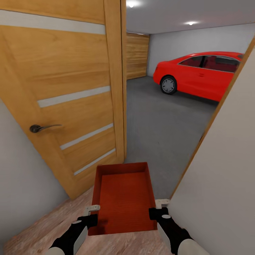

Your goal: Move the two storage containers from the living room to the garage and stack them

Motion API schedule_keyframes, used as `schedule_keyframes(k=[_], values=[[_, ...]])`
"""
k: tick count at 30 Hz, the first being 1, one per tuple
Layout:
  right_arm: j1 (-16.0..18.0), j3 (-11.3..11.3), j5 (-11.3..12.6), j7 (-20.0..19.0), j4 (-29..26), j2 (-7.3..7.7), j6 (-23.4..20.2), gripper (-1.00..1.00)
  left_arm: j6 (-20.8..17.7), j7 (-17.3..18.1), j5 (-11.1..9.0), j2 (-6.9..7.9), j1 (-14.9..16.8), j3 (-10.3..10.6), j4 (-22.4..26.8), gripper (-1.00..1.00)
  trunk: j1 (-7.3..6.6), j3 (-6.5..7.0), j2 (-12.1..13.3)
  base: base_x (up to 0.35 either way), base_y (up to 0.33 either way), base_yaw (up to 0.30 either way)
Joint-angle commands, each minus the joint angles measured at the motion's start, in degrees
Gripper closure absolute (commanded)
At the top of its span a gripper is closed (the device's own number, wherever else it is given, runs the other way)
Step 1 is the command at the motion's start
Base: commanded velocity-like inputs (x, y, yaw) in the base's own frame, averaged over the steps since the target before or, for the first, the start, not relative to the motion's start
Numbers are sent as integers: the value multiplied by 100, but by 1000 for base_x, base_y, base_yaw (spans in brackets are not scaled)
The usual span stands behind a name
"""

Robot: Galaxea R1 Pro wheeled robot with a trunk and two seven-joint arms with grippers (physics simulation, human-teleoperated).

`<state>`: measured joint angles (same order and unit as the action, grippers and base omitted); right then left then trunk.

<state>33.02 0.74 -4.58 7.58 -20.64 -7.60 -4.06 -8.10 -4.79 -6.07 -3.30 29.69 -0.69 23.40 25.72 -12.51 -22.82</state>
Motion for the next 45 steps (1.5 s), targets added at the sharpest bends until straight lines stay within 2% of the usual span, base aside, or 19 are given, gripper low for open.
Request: schedule_keyframes(k=[1,10,25,36,45], values=[[11,-355,-87,15,-19,4,-42,100,-34,-39,141,4,-7,105,16,100,6,-10,-11,335,0,0],[12,-355,-87,15,-21,4,-42,100,-40,-39,141,4,-7,105,16,100,6,-10,-11,254,0,-1],[12,-355,-87,17,-21,4,-42,100,-52,-39,141,4,-7,105,24,100,6,-10,-11,8,0,-198],[12,-355,-87,16,-24,4,-42,100,-52,-39,141,4,-7,105,24,100,6,-10,-11,0,5,-24],[12,-355,-87,15,-27,4,-42,100,-52,-39,141,4,-7,105,24,100,6,-10,-11,0,304,0]])
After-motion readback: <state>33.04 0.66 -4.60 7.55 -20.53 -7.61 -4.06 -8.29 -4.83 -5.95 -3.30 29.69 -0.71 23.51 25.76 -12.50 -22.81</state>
